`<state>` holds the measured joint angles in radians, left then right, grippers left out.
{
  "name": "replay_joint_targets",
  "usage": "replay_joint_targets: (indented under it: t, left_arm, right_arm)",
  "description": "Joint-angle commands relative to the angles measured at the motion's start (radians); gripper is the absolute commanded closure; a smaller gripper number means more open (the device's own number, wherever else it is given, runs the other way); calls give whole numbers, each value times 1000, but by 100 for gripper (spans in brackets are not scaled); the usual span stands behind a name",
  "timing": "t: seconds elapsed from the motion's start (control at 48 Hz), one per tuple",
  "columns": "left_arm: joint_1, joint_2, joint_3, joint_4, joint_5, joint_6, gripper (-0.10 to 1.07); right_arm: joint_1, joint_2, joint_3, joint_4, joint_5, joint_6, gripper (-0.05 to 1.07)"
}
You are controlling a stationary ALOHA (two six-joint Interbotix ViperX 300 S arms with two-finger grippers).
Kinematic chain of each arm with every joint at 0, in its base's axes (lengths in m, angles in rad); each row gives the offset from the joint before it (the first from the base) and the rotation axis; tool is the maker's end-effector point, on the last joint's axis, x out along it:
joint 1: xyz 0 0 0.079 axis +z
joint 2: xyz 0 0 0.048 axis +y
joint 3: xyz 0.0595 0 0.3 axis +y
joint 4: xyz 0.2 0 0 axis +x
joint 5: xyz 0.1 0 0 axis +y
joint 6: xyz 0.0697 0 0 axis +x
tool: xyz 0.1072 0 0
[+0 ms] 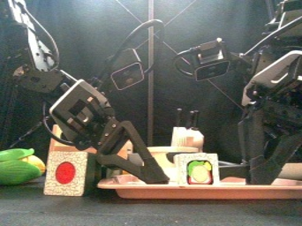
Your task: Cut sushi piece
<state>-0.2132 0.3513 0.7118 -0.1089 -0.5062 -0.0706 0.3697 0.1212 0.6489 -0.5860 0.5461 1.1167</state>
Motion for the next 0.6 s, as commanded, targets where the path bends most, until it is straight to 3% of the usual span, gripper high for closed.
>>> replay_joint_targets:
  t: [0.0,0.583]
  left_arm:
    - [6,-26,-3,11,2,2,55]
    - [-17,-144,12,44,3,0,55]
  right_arm:
    - [-20,-40,-9,3,18,-5,53]
    - [-15,-106,-44,-14,38,-11,53]
